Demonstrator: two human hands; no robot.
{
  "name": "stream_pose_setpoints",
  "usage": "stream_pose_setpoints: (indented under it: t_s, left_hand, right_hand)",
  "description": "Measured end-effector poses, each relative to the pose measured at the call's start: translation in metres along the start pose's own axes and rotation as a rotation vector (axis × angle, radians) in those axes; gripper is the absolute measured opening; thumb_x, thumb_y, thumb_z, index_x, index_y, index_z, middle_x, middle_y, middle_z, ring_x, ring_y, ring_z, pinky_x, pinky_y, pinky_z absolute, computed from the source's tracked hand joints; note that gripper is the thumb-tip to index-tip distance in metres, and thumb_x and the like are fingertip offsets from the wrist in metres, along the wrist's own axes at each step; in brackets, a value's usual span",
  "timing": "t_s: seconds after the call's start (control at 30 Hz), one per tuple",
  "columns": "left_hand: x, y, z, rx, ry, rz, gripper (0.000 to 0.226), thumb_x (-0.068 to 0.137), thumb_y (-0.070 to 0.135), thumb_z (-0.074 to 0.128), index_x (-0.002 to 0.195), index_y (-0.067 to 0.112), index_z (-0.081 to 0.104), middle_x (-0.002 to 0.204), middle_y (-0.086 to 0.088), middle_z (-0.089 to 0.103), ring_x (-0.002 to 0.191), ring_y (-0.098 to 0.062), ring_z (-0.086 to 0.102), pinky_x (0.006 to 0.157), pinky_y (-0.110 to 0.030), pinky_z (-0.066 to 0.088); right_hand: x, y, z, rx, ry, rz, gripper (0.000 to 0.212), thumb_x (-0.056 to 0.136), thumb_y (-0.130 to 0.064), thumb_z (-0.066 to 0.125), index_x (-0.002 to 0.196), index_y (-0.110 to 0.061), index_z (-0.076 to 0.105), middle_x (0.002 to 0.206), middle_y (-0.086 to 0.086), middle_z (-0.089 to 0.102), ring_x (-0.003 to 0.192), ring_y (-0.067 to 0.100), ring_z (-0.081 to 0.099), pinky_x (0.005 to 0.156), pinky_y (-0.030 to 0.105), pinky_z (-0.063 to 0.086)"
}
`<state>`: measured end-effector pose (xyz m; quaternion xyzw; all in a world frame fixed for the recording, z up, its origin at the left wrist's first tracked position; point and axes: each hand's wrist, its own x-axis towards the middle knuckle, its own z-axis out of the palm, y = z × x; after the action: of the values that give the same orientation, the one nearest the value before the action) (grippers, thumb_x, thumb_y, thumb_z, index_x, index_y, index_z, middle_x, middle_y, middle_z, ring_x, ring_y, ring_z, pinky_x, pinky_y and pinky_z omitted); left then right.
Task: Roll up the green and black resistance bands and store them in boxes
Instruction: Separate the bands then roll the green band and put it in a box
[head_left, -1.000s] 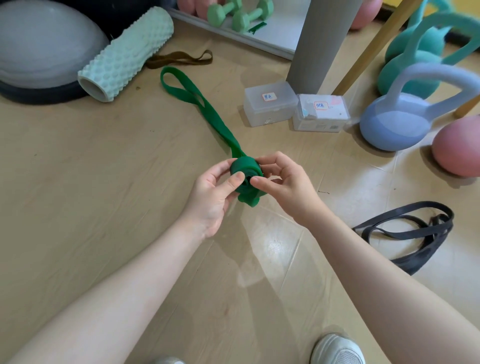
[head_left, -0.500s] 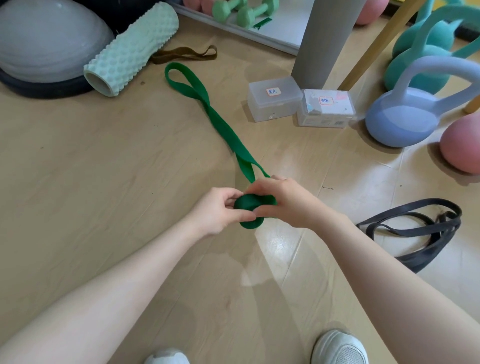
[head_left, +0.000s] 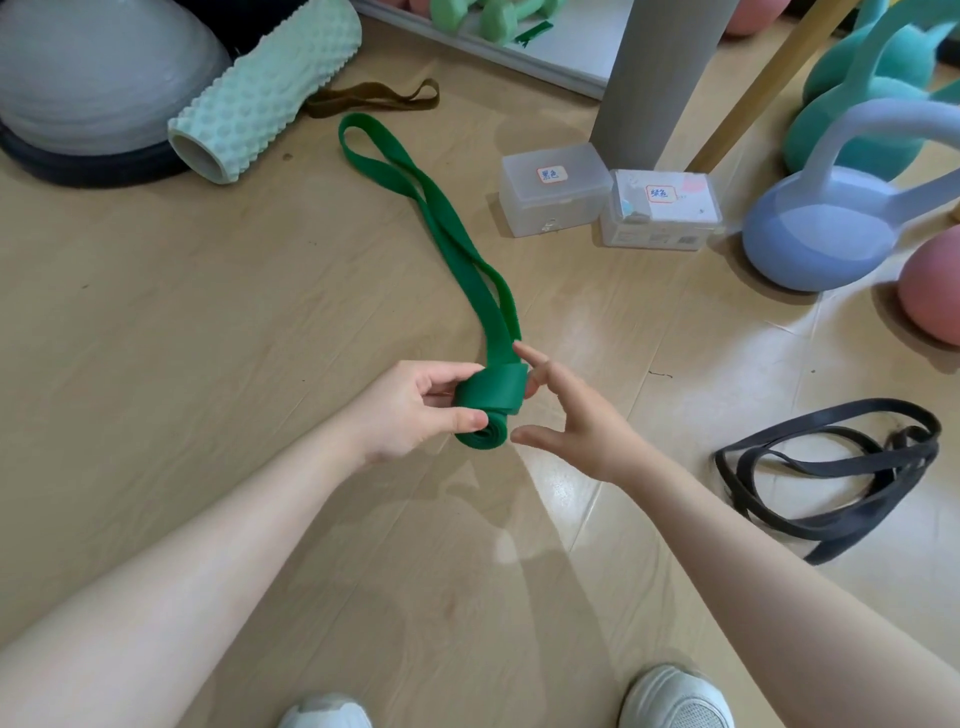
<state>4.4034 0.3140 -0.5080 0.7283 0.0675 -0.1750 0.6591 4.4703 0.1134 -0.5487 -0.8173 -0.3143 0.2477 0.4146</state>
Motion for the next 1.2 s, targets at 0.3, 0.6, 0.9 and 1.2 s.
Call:
stream_pose_setpoints:
  t_s: [0.3,0.6,0.9,1.2]
  left_hand:
    - [0.001,0.002,-0.011,0.008,-0.009,0.020,0.044,0.079,-0.006,0.063,0.100,0.032,0.060,0.087,0.024,0.070,0.090,0.003,0.065,0.078,-0.011,0.049]
    - [-0.001,-0.017,0.000,0.034,0.059,-0.028,0.032,0.081,0.001,0.065,0.098,0.027,0.061,0.095,0.007,0.071,0.090,-0.004,0.067,0.082,-0.017,0.051]
    - [-0.001,-0.009,-0.001,-0.161,0.171,0.016,0.029,0.082,-0.004,0.061,0.096,0.021,0.055,0.085,0.007,0.071,0.077,-0.004,0.068,0.066,-0.015,0.050]
    - [0.002,0.005,0.004,-0.423,0.336,0.106,0.025,0.084,-0.001,0.056,0.099,0.019,0.055,0.095,0.000,0.069,0.085,-0.009,0.066,0.074,-0.023,0.053]
  right_hand:
    - [0.008,-0.021,0.004,-0.049,0.115,-0.174,0.049,0.085,-0.013,0.065,0.119,-0.026,0.034,0.137,-0.003,0.045,0.121,-0.002,0.047,0.097,0.004,0.030]
    - [-0.001,-0.012,0.011,-0.391,0.048,-0.126,0.045,0.087,-0.036,0.043,0.126,-0.015,0.052,0.104,0.006,0.058,0.092,0.027,0.050,0.086,0.037,0.041]
    - [0.008,-0.016,0.001,-0.127,0.066,-0.083,0.049,0.079,-0.032,0.070,0.126,-0.022,0.057,0.089,-0.010,0.052,0.077,-0.004,0.047,0.072,0.006,0.033]
    - [0.012,-0.045,0.010,0.124,0.186,0.027,0.042,0.094,-0.022,0.048,0.135,-0.027,0.040,0.112,-0.003,0.056,0.096,0.020,0.061,0.086,0.039,0.051]
